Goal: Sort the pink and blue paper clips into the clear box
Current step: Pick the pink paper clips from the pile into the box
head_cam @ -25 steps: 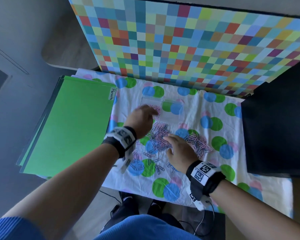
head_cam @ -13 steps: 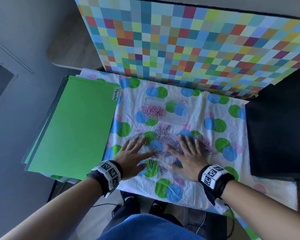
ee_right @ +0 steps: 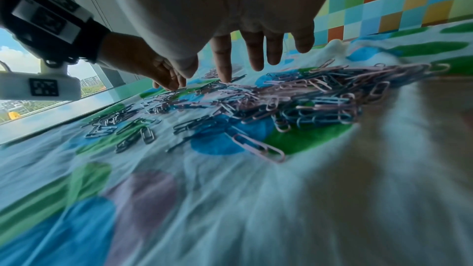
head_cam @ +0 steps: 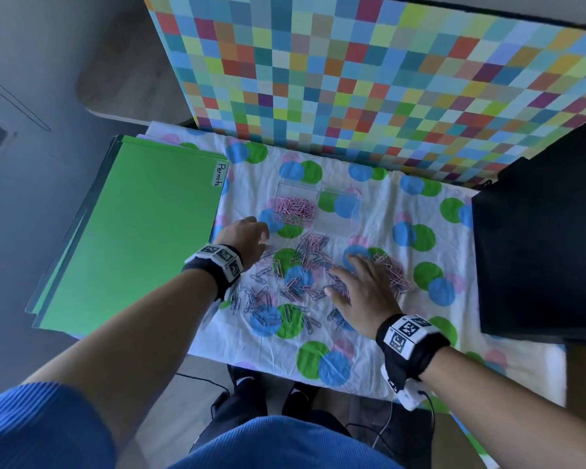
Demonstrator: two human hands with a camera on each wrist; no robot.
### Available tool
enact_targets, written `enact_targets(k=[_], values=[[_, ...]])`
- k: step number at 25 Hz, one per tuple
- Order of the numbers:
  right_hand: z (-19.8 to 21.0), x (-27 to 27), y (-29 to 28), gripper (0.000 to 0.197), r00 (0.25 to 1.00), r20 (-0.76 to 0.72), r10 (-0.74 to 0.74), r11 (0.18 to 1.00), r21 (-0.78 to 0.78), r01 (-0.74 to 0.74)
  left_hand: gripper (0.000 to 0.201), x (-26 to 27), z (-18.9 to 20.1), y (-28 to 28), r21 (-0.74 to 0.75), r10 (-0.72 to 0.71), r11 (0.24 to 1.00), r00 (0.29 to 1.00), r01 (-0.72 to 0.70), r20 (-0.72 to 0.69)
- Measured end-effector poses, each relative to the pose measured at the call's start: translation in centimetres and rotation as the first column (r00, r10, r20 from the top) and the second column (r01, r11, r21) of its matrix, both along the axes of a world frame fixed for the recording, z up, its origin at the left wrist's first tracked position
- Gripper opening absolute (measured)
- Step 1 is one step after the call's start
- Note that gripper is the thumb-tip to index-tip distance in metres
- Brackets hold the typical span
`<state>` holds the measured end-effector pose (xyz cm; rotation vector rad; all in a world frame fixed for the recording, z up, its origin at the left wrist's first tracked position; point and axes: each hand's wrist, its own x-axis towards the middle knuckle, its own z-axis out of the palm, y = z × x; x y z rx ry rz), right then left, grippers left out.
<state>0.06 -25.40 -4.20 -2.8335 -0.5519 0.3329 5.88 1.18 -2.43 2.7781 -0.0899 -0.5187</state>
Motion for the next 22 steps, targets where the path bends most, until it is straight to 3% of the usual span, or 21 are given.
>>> enact_targets(k=[3, 8, 11, 13, 15, 17, 18, 20, 21, 22], values=[[-0.2, -0.2, 0.3, 0.035, 0.998, 0.055, 0.024, 0.999, 0.032, -0.026, 0.012, -0.1, -0.7, -0.1, 0.041, -0.003, 0.999, 1.000, 0.003, 0.004], [0.6, 0.9, 3.5, 0.009, 0.998, 0.003, 0.056, 0.990, 0.133, -0.056, 0.016, -0.2, -1.2, -0.7, 0.087, 0.007, 0.996, 1.000, -0.006, -0.008], [1.4, 2.3, 6.7, 0.008, 0.999, -0.006, 0.041, 0.976, 0.212, -0.039, 0.016, -0.5, -0.3, -0.5, -0.106, 0.174, 0.980, 0.984, -0.169, 0.035], [1.6, 2.9, 8.8, 0.012, 0.995, -0.100, -0.016, 0.971, 0.235, 0.039, 0.017, -1.1, 0.3, -0.3, -0.248, 0.307, 0.927, 0.949, -0.280, 0.076], [1.3, 3.3, 10.5, 0.016, 0.981, -0.191, -0.035, 0.986, 0.154, 0.065, 0.026, -2.0, 1.0, -0.1, -0.363, 0.421, 0.851, 0.906, -0.378, 0.042], [1.1, 3.5, 11.5, 0.017, 0.967, -0.251, -0.038, 0.997, 0.062, 0.056, 0.035, -2.8, 0.9, 0.1, -0.512, 0.516, 0.702, 0.849, -0.495, -0.115], [1.2, 3.6, 11.8, 0.016, 0.960, -0.274, -0.057, 0.996, 0.044, 0.072, 0.034, -3.2, 0.7, 0.3, -0.616, 0.558, 0.547, 0.795, -0.567, -0.236], [1.3, 3.8, 11.9, 0.011, 0.952, -0.293, -0.085, 0.995, 0.033, 0.099, 0.030, -4.1, 0.6, 0.6, -0.733, 0.598, 0.140, 0.647, -0.665, -0.473], [1.5, 3.9, 12.0, 0.009, 0.951, -0.296, -0.086, 0.995, 0.024, 0.097, 0.026, -4.4, 0.5, 0.7, -0.732, 0.589, -0.017, 0.585, -0.681, -0.558], [1.7, 4.0, 12.0, 0.007, 0.952, -0.296, -0.078, 0.996, 0.014, 0.086, 0.021, -4.7, 0.4, 0.6, -0.713, 0.573, -0.122, 0.538, -0.691, -0.619]])
